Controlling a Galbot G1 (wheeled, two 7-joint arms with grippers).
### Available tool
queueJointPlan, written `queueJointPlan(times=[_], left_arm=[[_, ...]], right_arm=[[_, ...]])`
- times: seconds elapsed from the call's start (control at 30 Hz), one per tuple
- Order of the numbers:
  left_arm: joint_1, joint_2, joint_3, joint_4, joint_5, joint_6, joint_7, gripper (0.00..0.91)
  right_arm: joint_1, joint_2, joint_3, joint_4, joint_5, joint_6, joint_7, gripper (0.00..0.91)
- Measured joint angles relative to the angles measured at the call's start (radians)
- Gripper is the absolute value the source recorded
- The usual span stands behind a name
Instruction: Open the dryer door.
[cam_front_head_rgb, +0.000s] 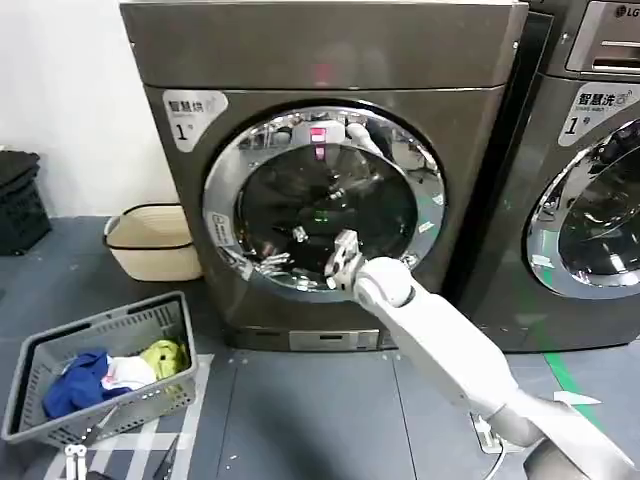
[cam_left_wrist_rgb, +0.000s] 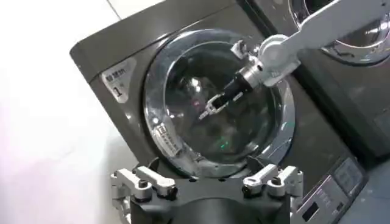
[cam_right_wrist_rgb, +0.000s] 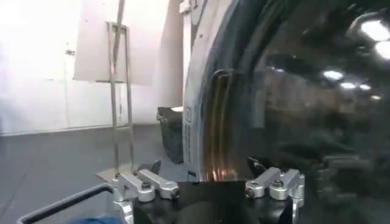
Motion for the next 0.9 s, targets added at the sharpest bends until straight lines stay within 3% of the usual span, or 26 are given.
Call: queueJointPlan(times=[0.9], left_arm=[[-0.007, -0.009, 0.004, -0.021, 0.003, 0.020, 0.007, 0.907]], right_arm=[[0.054, 0.087, -0.056, -0.066, -0.029, -0.003, -0.027, 0.907]])
